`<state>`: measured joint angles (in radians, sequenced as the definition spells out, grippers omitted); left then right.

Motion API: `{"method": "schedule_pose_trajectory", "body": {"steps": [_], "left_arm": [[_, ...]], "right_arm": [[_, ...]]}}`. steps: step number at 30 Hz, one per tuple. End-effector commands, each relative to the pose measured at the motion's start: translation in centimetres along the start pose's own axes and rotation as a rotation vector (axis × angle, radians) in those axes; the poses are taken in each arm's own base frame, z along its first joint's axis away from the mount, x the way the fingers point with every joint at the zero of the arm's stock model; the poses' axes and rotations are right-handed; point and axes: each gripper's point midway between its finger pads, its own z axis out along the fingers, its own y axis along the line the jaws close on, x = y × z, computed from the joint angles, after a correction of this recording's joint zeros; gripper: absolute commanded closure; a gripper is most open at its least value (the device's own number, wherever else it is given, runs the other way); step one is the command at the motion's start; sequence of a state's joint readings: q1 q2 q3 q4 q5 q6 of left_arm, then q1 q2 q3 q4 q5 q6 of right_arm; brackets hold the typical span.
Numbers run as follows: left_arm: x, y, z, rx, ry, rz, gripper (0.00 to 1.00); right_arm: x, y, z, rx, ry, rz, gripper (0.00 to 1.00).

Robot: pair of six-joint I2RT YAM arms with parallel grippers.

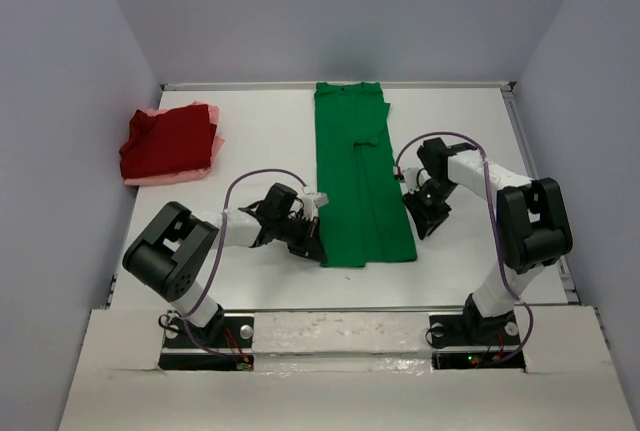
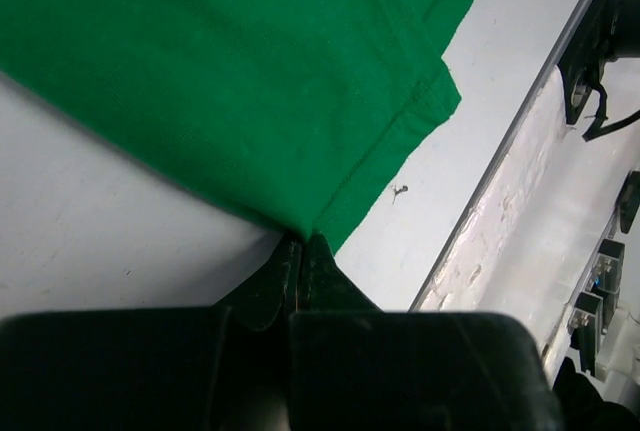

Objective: Fold and stack the t-shirts
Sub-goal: Pick up the rectangle-folded T-shirt from the center of the board.

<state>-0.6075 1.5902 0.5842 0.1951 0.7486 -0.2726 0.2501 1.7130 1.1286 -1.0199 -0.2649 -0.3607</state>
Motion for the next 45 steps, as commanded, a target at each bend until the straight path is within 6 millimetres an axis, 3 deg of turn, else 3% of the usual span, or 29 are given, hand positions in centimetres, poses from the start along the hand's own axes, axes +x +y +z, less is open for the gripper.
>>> {"method": "schedule_pose_trajectory", "body": {"steps": [1,5,13,23,33,45], "left_arm": [[-0.3,-0.7,-0.2,0.001,0.005,0.039,1.00],[-0.3,-1.1,-0.3,0.007,0.001,0.060,1.00],[-0.7,-1.2,-0.5,0.000,-0.012,0.075,1.00],[-1.1,-1.3,-0.5,-0.002,-0.021,0.087,1.00],[-1.5,-1.4,-0.6,-0.005,-0.029,0.095,1.00],[-1.7,-1.3,-0.5,-0.008,-0.026,0.097,1.00]], "right_arm": [[0.3,0.4,0.5,-0.025,0.023,-0.015,0.67],[0.4,1.0,0.8,-0.070,0.040,-0.017,0.66],[1.8,2.3,1.2,-0.163,0.104,-0.044,0.55],[2.8,3.2,0.8,-0.229,0.149,-0.069,0.55],[3.9,4.3,2.0,-0.316,0.199,-0.084,0.55],[3.0,4.9,3.0,-0.346,0.206,-0.112,0.55]]}}
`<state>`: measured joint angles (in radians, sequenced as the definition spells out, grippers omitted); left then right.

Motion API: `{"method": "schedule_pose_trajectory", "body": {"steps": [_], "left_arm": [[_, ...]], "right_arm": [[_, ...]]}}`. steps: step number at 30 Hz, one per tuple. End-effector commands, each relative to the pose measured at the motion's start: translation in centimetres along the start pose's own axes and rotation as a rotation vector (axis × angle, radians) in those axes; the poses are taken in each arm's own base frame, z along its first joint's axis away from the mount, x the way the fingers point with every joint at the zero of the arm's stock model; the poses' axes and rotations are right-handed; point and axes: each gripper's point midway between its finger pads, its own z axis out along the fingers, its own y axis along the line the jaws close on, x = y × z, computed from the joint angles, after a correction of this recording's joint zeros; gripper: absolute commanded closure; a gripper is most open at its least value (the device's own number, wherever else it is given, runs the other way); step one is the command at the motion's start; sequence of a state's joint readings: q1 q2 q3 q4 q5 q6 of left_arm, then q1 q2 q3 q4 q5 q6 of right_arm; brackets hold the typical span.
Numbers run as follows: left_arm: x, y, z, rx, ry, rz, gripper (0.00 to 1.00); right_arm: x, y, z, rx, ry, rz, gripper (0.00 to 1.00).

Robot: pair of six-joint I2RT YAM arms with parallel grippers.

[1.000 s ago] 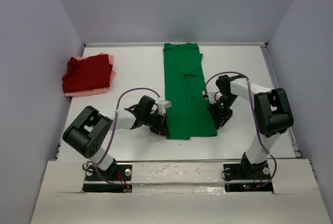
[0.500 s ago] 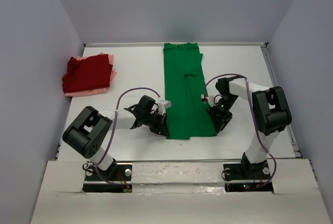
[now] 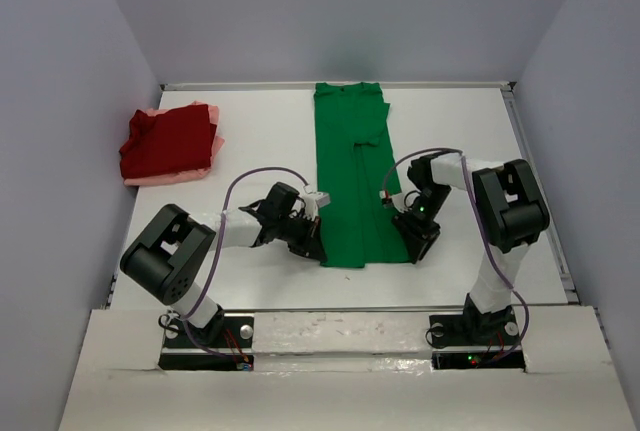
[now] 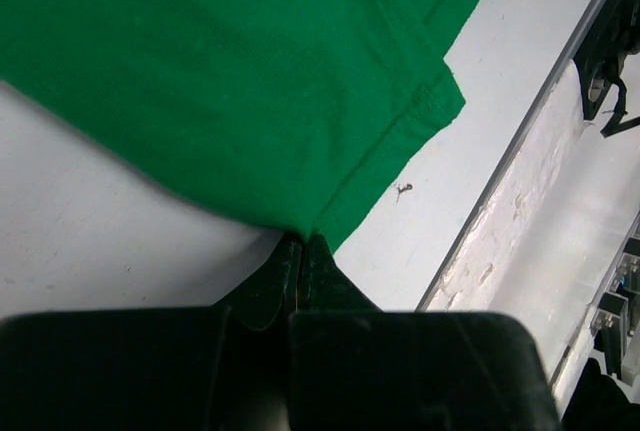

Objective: Fold and stack the t-shirts
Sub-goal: Pick up the rectangle-folded T-shirt from the center of the board, then fold the rectangle-folded T-shirt at the center of the board.

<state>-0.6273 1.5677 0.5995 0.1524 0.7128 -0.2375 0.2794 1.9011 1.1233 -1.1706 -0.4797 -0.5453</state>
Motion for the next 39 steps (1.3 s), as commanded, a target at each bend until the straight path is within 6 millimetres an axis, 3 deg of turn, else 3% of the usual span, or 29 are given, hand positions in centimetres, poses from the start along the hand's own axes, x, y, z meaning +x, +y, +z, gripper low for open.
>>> {"method": "schedule_pose_trajectory", "body": {"steps": [1,3,8,19,26,32,39], "left_arm": [[-1.7,-1.1,-0.4,0.020,-0.034,0.053,1.00],[-1.7,-1.1,-0.3,0.021,-0.033,0.054,1.00],[-1.8,-1.1,-0.3,0.021,-0.032,0.055,1.00],[-2.4,-1.6,-0.7,0.032,-0.032,0.084,1.00],[-3.3,-2.5,-1.3,0.044,-0.048,0.128,1.00],[-4.5,-3.2,-1.8,0.052,-0.058,0.168,1.00],[-6.4,-3.8,-2.0,0.063,-0.069,0.221,1.00]], "right_arm": [[-0.8,0.4,0.0,-0.014,-0.011,-0.033,0.55],[-1.0,0.6,0.1,-0.015,-0.008,-0.039,0.56],[-0.9,0.5,0.3,-0.005,0.002,-0.043,0.80],[0.1,1.5,-1.5,0.036,-0.011,-0.061,1.00],[0.5,3.2,-3.5,0.037,-0.047,-0.095,1.00],[0.7,3.5,-4.0,0.041,-0.045,-0.097,1.00],[-0.7,3.9,-5.0,0.037,-0.079,-0.106,1.00]]}}
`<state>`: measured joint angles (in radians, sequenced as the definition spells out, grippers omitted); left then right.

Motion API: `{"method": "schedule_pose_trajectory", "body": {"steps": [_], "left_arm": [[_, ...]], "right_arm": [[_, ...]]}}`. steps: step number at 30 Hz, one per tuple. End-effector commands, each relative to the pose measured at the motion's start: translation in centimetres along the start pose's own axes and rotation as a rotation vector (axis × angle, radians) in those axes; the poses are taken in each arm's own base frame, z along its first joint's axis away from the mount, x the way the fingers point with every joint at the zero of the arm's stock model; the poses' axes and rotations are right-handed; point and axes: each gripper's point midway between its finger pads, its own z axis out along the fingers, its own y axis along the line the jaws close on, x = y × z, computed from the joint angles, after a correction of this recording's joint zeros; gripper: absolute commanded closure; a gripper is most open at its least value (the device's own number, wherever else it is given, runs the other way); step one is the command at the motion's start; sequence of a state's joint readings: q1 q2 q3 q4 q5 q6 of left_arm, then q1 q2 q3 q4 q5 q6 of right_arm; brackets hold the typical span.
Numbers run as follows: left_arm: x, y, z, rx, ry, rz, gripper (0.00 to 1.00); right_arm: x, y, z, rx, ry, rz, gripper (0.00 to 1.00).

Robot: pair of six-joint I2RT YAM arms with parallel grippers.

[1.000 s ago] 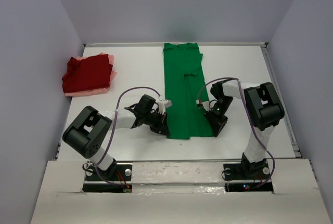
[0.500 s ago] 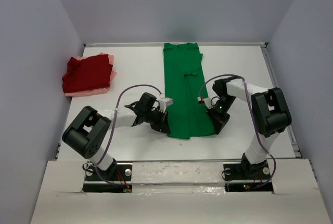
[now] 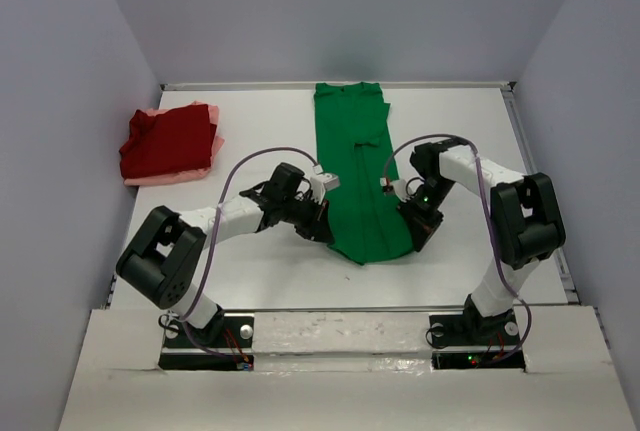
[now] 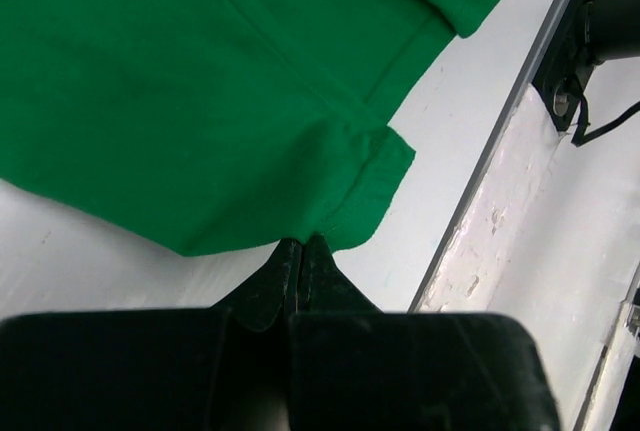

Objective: Fold and stack the t-shirts
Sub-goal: Fold the rectangle-folded T-shirt at the center of the board.

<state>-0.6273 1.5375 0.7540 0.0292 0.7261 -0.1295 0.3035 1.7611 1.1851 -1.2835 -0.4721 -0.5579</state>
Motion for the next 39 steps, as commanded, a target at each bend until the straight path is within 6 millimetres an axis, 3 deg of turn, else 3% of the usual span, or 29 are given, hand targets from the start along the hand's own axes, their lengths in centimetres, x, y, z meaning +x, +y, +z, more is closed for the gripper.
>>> {"method": "schedule_pose_trajectory", "body": {"steps": [1,6,13,22,28,32,39], "left_arm": [[-2.6,-1.5,-0.5,0.043,-0.032,0.084,1.00],[-2.9,-1.1,-0.4,0.037,0.023,0.083,1.00],[-5.2,-0.5,-0.7,-0.005,0.002,0.107,1.00],[-10.8,1.5,-3.2,-0.074,-0.081,0.165,1.00],[-15.8,2.9,-5.9,-0.124,-0.183,0.198,1.00],[-16.3,2.9,-6.0,-0.127,-0.197,0.219,1.00],[-15.5,3.7,-5.0,-0.117,-0.163,0.205,1.00]], "right_arm": [[-1.3,1.1,-1.7,-0.006,-0.039,-0.038,1.00],[-2.6,0.7,-2.1,0.005,-0.064,-0.046,1.00],[-4.8,0.2,-3.0,0.029,-0.123,-0.065,1.00],[-7.0,-1.4,-4.2,0.110,-0.168,-0.091,1.00],[-9.5,-2.8,-5.8,0.194,-0.223,-0.102,1.00],[-11.3,-3.7,-7.0,0.250,-0.274,-0.110,1.00],[-13.7,-5.6,-8.3,0.321,-0.326,-0.097,1.00]]}}
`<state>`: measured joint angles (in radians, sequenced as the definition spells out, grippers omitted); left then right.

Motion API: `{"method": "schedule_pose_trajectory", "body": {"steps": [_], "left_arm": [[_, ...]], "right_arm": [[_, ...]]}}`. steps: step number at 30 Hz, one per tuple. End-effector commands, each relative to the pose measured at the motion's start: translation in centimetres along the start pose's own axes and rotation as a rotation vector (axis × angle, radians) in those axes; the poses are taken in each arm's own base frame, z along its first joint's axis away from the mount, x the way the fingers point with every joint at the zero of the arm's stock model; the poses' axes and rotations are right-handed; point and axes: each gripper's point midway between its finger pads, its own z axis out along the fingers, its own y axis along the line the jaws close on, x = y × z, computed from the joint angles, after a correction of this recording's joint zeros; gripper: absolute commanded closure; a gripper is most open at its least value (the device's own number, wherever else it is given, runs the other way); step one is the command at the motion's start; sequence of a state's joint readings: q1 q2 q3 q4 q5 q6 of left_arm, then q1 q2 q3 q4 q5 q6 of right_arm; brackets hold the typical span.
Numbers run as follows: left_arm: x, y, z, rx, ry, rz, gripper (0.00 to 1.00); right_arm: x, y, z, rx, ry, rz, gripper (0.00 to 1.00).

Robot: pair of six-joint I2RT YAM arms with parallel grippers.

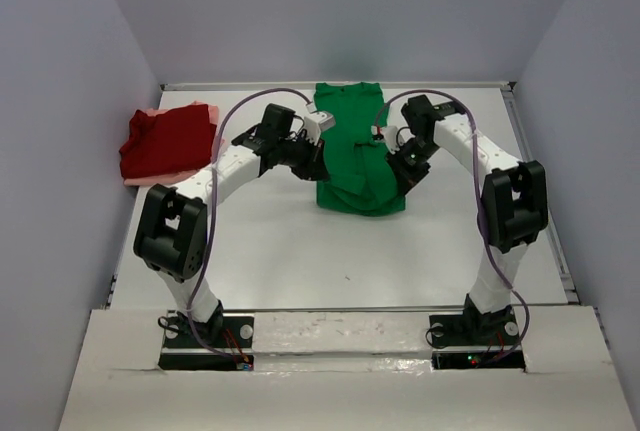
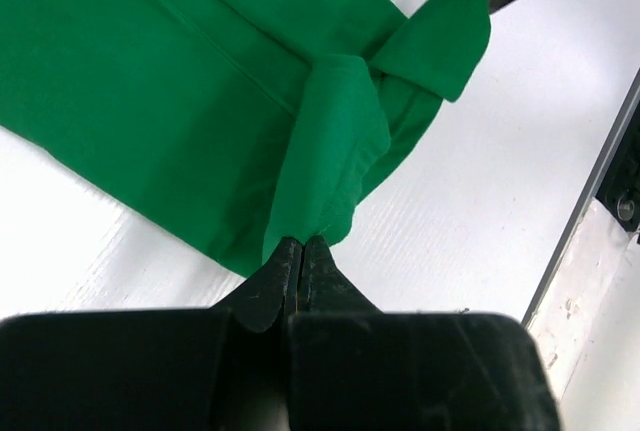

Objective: Fold and stack the t-shirts
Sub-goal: Fold the rectangle-folded T-shirt at the center of the board.

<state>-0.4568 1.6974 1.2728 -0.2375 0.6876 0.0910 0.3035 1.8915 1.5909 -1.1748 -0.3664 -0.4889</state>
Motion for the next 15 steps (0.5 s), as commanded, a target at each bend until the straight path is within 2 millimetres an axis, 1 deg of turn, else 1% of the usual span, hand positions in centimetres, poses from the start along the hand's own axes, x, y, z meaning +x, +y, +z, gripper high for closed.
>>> {"method": "schedule_pose_trajectory", "body": {"steps": [1,4,6,8,9,15], "left_arm": [[-0.5,-0.4,0.2,0.028,-0.002,0.024,1.00],[-0.4,-0.1,0.5,0.025,-0.003,0.022,1.00],[-0.6,0.2,0.5,0.008,-0.007,0.026,1.00],[-1.0,0.5,0.5,-0.009,-0.017,0.034,1.00],[-1.1,0.8,0.5,-0.026,-0.021,0.038,1.00],[-2.3,1.6,0.5,-0.070,-0.042,0.055,1.00]], "right_arm": [[-3.0,-1.7,-0.5,0.071,-0.074,-0.010,1.00],[-3.9,-2.5,-0.5,0.091,-0.085,-0.015,1.00],[-4.1,-3.3,-0.6,0.111,-0.086,-0.006,1.00],[-4.6,-3.6,-0.5,0.117,-0.090,-0.006,1.00],[-4.7,-4.1,-0.6,0.122,-0.097,0.002,1.00],[-5.8,-5.2,-0.8,0.146,-0.130,0.011,1.00]]}}
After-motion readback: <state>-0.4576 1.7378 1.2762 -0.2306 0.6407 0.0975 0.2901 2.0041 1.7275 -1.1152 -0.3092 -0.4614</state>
